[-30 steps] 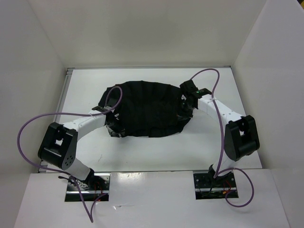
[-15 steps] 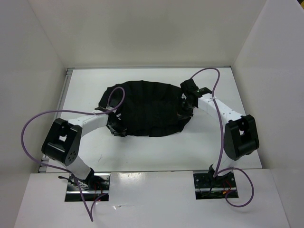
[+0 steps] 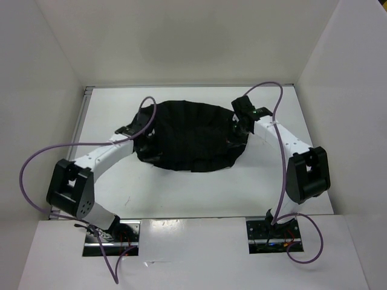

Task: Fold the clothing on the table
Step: Flatten the skirt out

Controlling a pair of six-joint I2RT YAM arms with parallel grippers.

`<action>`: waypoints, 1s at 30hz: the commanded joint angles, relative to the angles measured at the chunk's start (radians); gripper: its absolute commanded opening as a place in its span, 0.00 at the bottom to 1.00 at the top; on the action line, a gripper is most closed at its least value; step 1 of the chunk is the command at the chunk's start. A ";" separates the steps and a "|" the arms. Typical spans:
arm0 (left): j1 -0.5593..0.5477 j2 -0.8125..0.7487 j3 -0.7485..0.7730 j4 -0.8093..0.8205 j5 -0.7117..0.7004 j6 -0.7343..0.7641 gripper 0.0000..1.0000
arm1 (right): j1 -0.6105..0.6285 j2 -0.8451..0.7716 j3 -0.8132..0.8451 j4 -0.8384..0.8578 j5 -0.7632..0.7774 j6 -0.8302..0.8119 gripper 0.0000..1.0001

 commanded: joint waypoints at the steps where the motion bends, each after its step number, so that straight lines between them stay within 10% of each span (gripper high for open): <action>1: 0.006 -0.114 0.161 -0.015 0.010 0.057 0.00 | -0.037 -0.077 0.139 -0.037 -0.006 -0.031 0.00; 17: 0.179 0.165 0.917 0.048 0.102 0.220 0.00 | -0.181 0.083 0.856 -0.070 0.008 -0.103 0.00; 30: 0.188 -0.420 0.519 0.097 0.297 0.179 0.00 | -0.190 -0.469 0.465 -0.012 -0.034 -0.169 0.00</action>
